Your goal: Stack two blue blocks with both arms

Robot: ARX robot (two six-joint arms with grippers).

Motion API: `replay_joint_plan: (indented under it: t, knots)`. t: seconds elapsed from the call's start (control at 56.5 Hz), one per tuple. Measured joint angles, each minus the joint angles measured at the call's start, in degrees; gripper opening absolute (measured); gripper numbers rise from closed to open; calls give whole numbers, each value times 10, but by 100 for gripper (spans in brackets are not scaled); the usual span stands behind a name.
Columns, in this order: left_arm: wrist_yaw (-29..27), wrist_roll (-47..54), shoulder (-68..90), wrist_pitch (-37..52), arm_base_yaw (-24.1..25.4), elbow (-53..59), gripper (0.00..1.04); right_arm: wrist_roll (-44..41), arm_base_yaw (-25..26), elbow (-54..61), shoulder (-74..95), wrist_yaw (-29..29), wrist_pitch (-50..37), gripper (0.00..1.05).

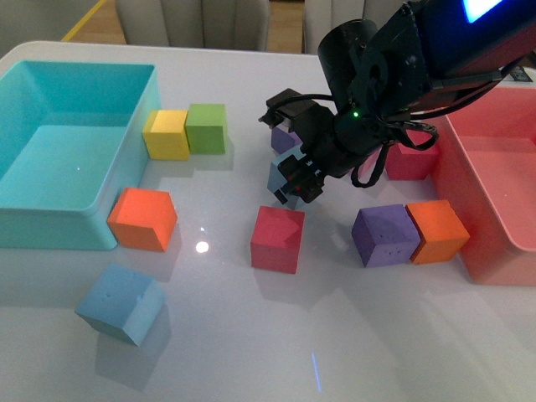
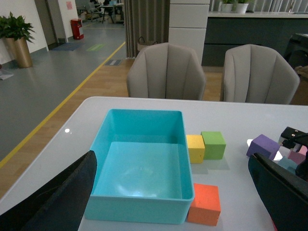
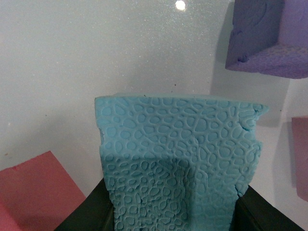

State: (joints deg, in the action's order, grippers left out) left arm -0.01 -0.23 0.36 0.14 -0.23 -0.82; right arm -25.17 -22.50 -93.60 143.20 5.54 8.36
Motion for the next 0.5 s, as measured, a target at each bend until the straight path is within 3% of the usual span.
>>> replay_joint_plan:
  t: [0.495]
  knots:
    - [0, 0, 0, 0, 0, 0, 96, 2, -18, -56, 43, -9, 23, 40]
